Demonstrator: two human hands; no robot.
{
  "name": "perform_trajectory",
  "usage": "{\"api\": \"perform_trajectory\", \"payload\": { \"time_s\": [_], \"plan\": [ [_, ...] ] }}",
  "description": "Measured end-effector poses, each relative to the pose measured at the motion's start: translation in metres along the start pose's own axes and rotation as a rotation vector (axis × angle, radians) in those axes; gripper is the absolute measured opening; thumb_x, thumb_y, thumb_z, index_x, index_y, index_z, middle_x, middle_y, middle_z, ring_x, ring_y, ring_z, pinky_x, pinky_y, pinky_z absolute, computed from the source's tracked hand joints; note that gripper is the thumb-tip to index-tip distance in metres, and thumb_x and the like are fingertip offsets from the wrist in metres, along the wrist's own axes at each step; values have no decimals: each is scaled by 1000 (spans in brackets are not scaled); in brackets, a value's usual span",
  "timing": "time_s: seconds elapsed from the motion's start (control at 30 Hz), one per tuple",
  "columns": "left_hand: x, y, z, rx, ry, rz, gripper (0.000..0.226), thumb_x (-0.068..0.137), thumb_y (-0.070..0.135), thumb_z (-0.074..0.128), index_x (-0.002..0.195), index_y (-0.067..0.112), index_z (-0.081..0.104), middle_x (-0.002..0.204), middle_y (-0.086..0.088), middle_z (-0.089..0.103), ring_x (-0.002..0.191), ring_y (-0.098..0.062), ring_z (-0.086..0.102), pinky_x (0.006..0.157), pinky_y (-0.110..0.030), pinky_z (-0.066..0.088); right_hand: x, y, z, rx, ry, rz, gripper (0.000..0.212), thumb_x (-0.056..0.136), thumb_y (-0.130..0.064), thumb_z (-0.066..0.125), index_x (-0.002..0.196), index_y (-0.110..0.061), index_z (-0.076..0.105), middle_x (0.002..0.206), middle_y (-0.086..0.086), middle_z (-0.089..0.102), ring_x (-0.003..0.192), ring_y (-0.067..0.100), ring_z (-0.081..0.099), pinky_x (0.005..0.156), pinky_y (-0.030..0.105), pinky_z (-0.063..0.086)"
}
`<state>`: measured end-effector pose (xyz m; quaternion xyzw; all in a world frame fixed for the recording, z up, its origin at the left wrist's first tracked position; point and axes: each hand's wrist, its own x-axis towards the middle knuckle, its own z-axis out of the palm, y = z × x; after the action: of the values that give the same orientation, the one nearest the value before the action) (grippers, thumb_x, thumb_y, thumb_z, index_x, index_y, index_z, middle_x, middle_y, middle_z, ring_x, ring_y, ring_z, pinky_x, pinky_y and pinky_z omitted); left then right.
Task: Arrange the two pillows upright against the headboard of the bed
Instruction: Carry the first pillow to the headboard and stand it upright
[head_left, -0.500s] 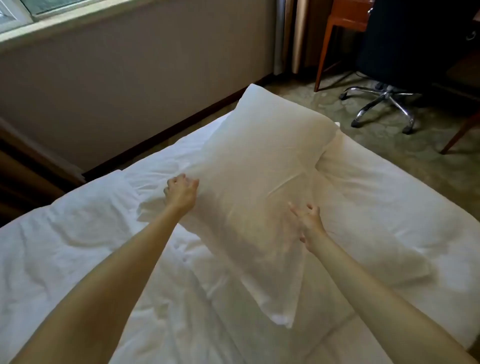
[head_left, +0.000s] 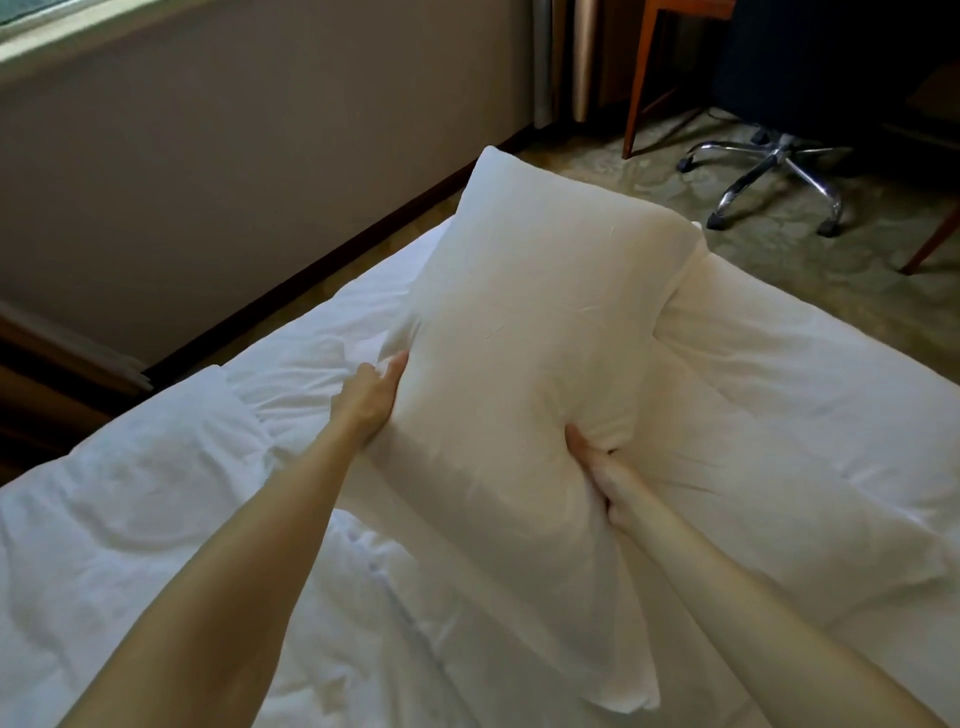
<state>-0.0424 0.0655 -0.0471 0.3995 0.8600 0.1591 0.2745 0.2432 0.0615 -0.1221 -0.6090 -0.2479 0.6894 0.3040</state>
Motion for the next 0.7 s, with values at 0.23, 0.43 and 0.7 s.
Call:
{"api": "perform_trajectory", "payload": {
  "time_s": [0.23,0.43,0.7],
  "plan": [
    [-29,-24,4,-74,94,20,72,82,71,26,109,20,69,111,-7,69,97,-29,59,82,-41,45,-24,20,6,81,54,-23,50,72,-39,79,108,-7,66,97,5,72,74,11,69,49,18,52],
    [-87,-48,4,-295,126,-67,61,74,71,40,88,24,75,96,-3,71,92,-26,63,84,-42,50,-56,35,-10,69,56,-22,28,72,-33,80,86,-12,69,85,1,72,73,11,69,57,22,55],
    [-223,-143,40,-409,179,-201,59,80,67,42,94,20,75,98,-9,73,94,-30,64,82,-39,49,-150,96,-47,17,0,23,26,71,-22,82,87,-5,71,92,7,75,73,15,73,56,24,57]
  ]
}}
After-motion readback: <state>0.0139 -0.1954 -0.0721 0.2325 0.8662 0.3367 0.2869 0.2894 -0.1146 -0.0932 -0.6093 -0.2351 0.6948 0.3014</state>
